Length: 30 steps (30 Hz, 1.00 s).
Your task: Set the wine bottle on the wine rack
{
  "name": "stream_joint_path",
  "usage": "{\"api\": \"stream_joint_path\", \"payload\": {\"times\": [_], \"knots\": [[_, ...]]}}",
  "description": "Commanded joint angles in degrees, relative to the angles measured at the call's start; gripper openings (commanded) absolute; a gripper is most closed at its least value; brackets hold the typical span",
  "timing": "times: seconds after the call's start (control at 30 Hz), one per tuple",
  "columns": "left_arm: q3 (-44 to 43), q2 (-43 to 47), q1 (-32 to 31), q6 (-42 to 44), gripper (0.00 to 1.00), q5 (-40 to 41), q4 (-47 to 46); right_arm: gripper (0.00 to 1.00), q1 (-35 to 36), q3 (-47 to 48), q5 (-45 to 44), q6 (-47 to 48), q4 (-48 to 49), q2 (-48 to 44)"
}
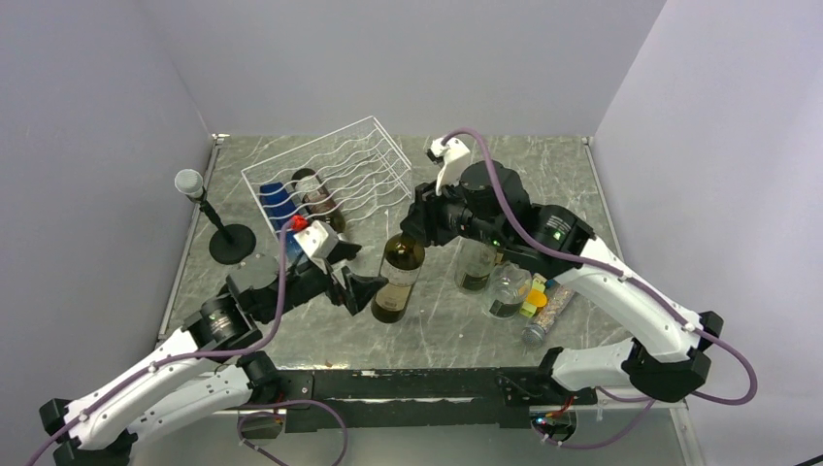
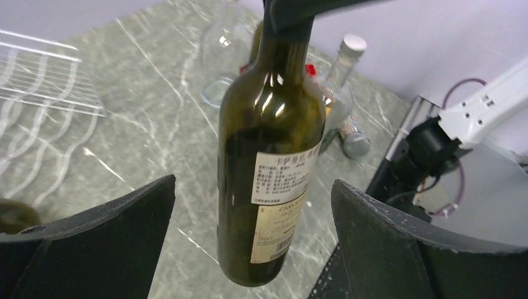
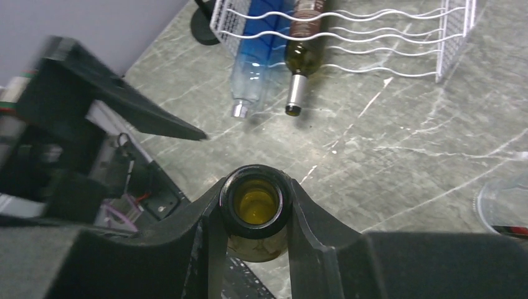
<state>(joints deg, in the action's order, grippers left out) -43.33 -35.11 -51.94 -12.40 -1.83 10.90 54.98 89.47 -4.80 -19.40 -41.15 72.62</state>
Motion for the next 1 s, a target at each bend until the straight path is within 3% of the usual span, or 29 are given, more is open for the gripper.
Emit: {"api": "stream_joint_path", "payload": {"times": [0.0, 0.1, 0.3, 0.87, 0.97], "knots": [[4.03, -0.44, -0.2, -5.03, 0.99, -6.16, -5.28, 0.0, 0.21, 1.33, 4.41, -3.51, 7.88, -5.37], [7.29, 1.17, -0.18, -7.07, 0.99, -6.68, -8.19, 0.0, 0.21, 0.38, 7.42, -4.88, 9.77, -7.47], [13.38, 3.21, -0.18, -9.5, 0.99, -15.21, -18.32, 0.0, 0.21, -1.94, 11.4, -7.22, 14.34, -10.57], [15.64, -5.95, -0.18, -11.55, 0.99, -23.41, -29.39, 0.0, 0.19, -9.8, 14.4, -12.07, 25.22, -16.01], [14.98, -6.87, -0.18, -11.22, 0.89, -23.51, -27.74, 0.0, 0.13, -10.36, 13.92, -11.9, 25.29, -17.06]]}}
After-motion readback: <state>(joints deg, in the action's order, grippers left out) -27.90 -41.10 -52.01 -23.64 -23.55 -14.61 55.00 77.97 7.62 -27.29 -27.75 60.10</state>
